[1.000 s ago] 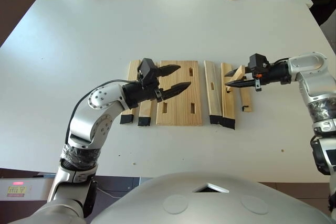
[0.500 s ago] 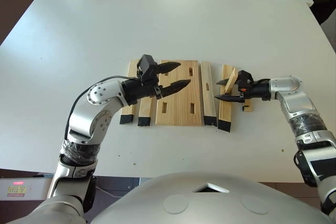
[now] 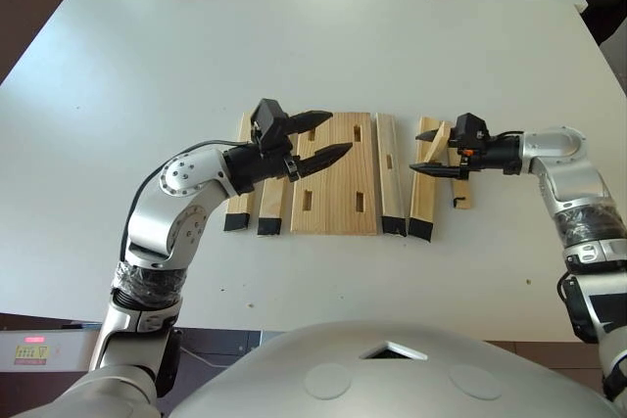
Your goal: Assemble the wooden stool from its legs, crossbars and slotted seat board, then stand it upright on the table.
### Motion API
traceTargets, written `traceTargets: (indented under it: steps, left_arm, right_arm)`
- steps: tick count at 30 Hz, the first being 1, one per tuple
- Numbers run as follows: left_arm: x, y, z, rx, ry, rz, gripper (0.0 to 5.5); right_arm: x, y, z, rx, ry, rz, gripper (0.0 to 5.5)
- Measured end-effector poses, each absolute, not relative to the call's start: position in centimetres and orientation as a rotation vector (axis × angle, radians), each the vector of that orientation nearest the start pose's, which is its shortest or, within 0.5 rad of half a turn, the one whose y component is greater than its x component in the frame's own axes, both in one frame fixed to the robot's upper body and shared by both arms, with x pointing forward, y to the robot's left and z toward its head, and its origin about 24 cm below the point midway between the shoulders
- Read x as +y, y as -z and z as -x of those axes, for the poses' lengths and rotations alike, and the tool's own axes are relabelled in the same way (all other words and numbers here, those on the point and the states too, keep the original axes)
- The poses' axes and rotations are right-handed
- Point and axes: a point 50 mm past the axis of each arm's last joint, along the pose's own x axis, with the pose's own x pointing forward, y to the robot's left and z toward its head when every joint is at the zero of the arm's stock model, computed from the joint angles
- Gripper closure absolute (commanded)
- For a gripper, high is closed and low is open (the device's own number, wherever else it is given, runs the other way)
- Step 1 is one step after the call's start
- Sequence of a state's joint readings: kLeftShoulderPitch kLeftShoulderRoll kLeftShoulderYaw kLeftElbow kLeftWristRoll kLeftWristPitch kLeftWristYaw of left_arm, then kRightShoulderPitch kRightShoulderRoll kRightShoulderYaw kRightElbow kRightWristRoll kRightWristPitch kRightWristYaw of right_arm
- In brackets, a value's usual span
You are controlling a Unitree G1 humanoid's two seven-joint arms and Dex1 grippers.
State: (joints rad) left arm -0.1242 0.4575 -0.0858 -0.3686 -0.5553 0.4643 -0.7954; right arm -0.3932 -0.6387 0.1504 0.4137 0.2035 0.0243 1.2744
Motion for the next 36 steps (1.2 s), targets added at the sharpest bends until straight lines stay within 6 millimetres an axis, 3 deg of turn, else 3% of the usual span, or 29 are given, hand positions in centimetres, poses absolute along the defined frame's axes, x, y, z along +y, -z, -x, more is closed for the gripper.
traceTargets:
  steps: [6, 13, 21, 26, 31, 36]
  left_arm:
    - [13.6, -11.9, -23.6, 0.043, 1.092, 0.057, 2.17]
    - [13.7, -11.9, -23.7, 0.04, 1.084, 0.053, 2.17]
    - [13.8, -11.8, -23.8, 0.044, 1.08, 0.056, 2.17]
    - [13.8, -11.8, -23.9, 0.044, 1.078, 0.057, 2.17]
    - [13.8, -11.9, -24.1, 0.042, 1.077, 0.055, 2.17]
    - [13.9, -11.7, -24.3, 0.052, 1.071, 0.059, 2.17]
  right_arm:
    - [-21.6, -10.7, -28.8, 0.28, -1.252, 0.412, 2.14]
    - [-21.7, -12.9, -27.4, 0.282, -1.325, 0.412, 2.14]
    - [-19.3, -17.6, -27.1, 0.096, -1.316, 0.168, 2.14]
    - [-17.2, -17.2, -27.2, 0.043, -1.289, 0.122, 2.14]
    - [-16.5, -16.6, -27.2, 0.045, -1.268, 0.098, 2.14]
    - [-16.3, -18.0, -28.2, -0.021, -1.234, 0.073, 2.14]
